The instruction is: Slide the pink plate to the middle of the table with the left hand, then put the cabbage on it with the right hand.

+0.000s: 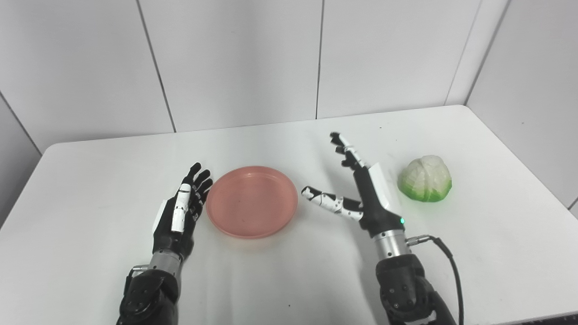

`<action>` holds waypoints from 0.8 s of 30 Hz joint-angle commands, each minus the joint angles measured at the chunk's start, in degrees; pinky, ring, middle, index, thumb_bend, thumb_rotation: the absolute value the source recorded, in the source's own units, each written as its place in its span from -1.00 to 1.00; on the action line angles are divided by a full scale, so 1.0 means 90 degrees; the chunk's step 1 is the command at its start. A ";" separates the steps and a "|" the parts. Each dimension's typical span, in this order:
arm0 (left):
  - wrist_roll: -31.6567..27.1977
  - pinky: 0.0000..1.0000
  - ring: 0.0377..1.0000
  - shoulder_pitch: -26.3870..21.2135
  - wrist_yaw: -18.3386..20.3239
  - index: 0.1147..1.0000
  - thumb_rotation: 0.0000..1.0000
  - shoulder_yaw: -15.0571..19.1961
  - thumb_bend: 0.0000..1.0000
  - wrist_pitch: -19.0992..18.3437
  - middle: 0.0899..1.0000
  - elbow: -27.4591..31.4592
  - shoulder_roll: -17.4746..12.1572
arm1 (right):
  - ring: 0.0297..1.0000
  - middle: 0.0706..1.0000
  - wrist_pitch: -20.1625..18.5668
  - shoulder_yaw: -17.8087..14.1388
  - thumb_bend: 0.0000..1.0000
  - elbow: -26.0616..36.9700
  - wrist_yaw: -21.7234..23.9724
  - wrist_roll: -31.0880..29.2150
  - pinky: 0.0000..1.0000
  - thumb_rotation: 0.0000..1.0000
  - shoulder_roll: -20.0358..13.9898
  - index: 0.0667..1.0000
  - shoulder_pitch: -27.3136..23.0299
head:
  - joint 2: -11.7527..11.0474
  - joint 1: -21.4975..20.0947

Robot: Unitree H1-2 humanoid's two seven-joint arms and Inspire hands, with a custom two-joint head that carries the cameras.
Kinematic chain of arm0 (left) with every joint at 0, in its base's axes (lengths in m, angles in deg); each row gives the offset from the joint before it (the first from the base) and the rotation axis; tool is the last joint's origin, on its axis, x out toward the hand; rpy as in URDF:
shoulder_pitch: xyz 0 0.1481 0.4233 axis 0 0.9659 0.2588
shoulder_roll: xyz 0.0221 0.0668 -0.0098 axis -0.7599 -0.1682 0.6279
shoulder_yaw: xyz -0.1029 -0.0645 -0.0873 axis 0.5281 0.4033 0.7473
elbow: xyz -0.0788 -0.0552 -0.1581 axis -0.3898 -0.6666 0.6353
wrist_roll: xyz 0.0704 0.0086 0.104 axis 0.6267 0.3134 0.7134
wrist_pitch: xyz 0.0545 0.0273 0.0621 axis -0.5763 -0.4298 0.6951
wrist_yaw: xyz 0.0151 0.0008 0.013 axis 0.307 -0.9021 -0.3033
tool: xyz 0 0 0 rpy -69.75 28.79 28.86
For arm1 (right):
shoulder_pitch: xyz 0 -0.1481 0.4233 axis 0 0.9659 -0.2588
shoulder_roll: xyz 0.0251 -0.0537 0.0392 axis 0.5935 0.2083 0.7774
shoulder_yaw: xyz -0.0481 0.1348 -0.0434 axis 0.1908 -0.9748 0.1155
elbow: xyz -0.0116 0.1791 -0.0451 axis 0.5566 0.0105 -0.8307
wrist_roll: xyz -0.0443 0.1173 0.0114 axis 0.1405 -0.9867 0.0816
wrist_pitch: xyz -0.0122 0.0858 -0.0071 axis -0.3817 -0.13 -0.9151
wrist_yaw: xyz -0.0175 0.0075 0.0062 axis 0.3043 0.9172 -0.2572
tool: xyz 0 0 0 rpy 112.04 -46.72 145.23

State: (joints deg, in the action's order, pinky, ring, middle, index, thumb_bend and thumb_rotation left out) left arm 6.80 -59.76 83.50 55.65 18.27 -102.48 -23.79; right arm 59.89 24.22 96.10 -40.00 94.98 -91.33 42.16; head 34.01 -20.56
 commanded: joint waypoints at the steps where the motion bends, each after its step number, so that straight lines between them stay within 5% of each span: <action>1: -0.0046 0.86 0.85 0.0184 0.0032 0.84 1.00 0.0066 -0.15 -0.0208 0.85 -0.0447 -0.0076 | 0.64 0.73 -0.0237 -0.0128 0.75 0.0369 -0.0095 0.0207 0.46 0.22 -0.0038 0.79 -0.0243 | -0.0054 -0.0156; 14: -0.0442 0.87 0.84 -0.0176 0.0423 0.81 1.00 0.0441 -0.19 0.0071 0.82 -0.1319 -0.0212 | 0.85 0.91 -0.1065 -0.0953 0.94 0.1211 -0.0126 0.0670 0.69 0.04 -0.0295 0.92 -0.0207 | -0.0165 -0.0978; 18: -0.0495 0.87 0.84 -0.0262 0.0479 0.81 1.00 0.0480 -0.20 0.0131 0.82 -0.1501 -0.0253 | 0.76 0.87 -0.1409 -0.1151 0.99 0.1270 -0.0301 0.1150 0.55 0.13 -0.0246 0.89 -0.0138 | -0.0175 -0.1068; 24: -0.0580 0.89 0.84 -0.0366 0.0606 0.82 1.00 0.0548 -0.22 0.0211 0.83 -0.1742 -0.0320 | 0.80 0.93 -0.1403 -0.1423 0.94 0.1163 -0.0575 0.0958 0.54 0.02 -0.0242 0.95 0.0077 | -0.0170 -0.1149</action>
State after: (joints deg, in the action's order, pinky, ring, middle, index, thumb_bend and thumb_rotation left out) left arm 1.74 -65.97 88.29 60.49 21.24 -114.01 -26.04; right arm 47.26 11.96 105.41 -43.52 104.10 -93.50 43.72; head 32.43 -30.94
